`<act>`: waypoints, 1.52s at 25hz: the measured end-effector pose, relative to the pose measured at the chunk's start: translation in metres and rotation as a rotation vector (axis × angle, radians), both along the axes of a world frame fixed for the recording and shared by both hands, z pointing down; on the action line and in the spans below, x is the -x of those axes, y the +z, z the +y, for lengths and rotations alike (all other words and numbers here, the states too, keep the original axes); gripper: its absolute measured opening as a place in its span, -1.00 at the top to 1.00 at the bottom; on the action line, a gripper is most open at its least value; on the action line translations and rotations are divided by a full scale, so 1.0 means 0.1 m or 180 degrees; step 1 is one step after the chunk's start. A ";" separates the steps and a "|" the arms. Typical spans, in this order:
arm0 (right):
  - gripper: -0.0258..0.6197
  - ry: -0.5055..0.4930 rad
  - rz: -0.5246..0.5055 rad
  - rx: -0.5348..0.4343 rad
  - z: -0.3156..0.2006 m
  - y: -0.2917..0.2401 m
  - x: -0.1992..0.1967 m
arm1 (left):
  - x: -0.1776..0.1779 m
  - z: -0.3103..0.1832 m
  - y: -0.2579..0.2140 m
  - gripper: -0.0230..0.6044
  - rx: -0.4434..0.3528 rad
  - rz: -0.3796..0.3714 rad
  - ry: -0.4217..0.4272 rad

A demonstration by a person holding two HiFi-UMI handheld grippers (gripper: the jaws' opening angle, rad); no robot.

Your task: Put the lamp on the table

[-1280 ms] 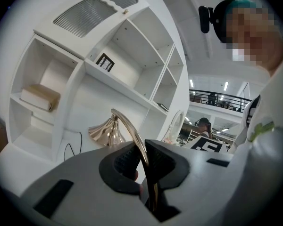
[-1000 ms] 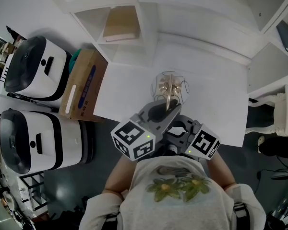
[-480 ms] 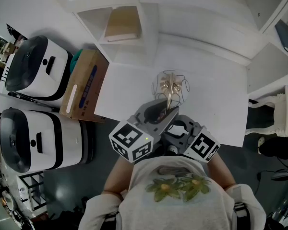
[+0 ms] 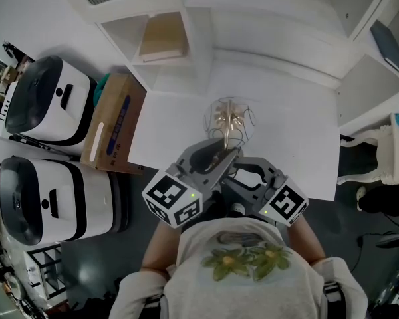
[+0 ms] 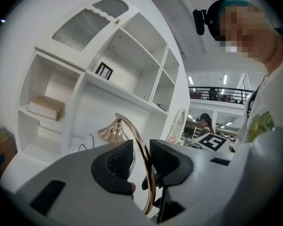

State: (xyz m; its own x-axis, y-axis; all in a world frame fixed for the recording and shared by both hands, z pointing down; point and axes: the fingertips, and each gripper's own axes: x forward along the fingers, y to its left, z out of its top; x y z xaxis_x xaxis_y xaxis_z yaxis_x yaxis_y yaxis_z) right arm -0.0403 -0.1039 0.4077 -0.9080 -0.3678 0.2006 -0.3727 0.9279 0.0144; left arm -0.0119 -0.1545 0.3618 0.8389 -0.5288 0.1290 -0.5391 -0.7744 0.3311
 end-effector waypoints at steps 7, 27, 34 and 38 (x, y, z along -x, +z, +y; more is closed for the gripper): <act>0.67 0.0205 -0.0083 -0.0176 0.00 -0.10 -0.10 | 0.02 0.04 0.00 0.58 -0.0068 -0.0078 -0.0115; 0.83 0.0732 -0.0334 -0.0163 -0.09 -0.26 -0.31 | 0.16 0.24 0.07 0.68 -0.0138 -0.0257 -0.0379; 0.83 0.0768 -0.0391 -0.0151 -0.07 -0.33 -0.34 | 0.20 0.30 0.06 0.75 -0.0142 -0.0220 -0.0487; 0.83 0.0793 -0.0403 -0.0158 -0.05 -0.33 -0.35 | 0.25 0.33 0.09 0.83 -0.0084 -0.0236 -0.0559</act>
